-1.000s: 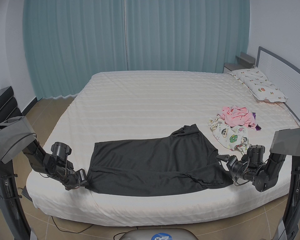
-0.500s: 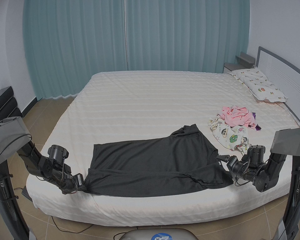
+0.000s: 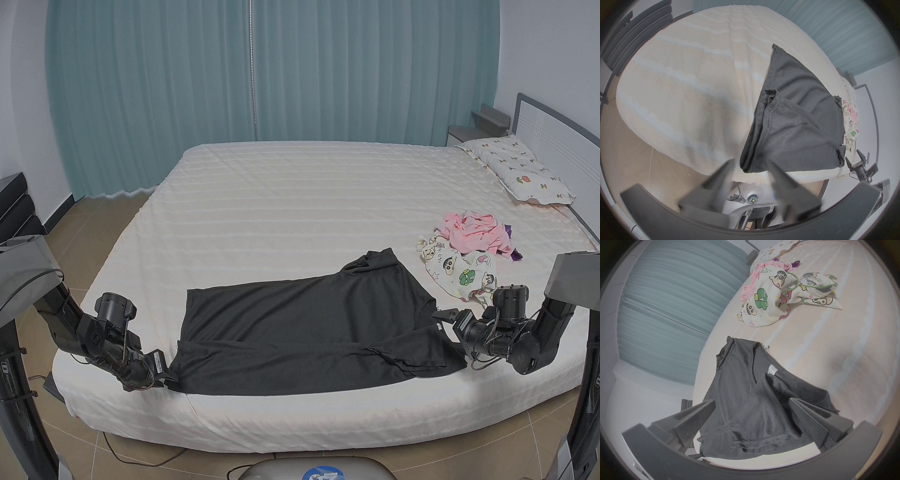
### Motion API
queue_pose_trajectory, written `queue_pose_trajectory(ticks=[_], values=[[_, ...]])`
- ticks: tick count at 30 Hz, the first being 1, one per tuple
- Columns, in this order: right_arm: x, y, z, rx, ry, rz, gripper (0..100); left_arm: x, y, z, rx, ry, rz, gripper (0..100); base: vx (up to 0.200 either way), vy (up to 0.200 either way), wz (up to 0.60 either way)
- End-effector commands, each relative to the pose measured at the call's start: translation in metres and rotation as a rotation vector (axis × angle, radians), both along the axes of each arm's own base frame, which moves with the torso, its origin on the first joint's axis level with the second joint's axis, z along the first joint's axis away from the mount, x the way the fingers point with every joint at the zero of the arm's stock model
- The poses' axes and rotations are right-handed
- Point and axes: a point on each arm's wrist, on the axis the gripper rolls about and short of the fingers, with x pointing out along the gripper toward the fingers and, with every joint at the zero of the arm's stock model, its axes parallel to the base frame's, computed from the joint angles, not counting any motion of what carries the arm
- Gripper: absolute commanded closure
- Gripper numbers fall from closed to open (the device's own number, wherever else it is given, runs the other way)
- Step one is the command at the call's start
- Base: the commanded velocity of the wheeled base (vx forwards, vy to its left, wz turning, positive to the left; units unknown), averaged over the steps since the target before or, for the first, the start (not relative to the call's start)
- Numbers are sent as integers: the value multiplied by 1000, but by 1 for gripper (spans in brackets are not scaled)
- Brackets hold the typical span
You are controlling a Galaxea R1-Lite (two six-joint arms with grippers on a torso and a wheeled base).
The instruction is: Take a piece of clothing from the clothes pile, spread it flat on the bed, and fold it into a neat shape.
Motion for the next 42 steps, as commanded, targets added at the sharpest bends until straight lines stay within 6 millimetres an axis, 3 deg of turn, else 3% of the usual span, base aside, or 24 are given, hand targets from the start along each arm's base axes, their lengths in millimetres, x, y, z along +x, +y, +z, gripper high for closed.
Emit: queue_pose_trajectory(ticks=[1, 7, 16, 28, 42], values=[[-3, 1, 23, 3, -34, 2, 0, 2, 5, 4, -7, -16, 17, 0, 0, 0, 0], [-19, 0, 39, 4, -13, 1, 0, 2, 19, 27, -12, -91, 78, 0, 0, 0, 0], [-29, 4, 35, -47, 15, -48, 0, 12, 27, 46, -95, -128, 257, 0, 67, 0, 0], [-28, 5, 40, -47, -5, -50, 0, 9, 31, 61, -99, -167, 275, 0, 200, 0, 0], [-28, 7, 39, -46, -7, -42, 0, 10, 30, 58, -106, -158, 284, 0, 0, 0, 0]])
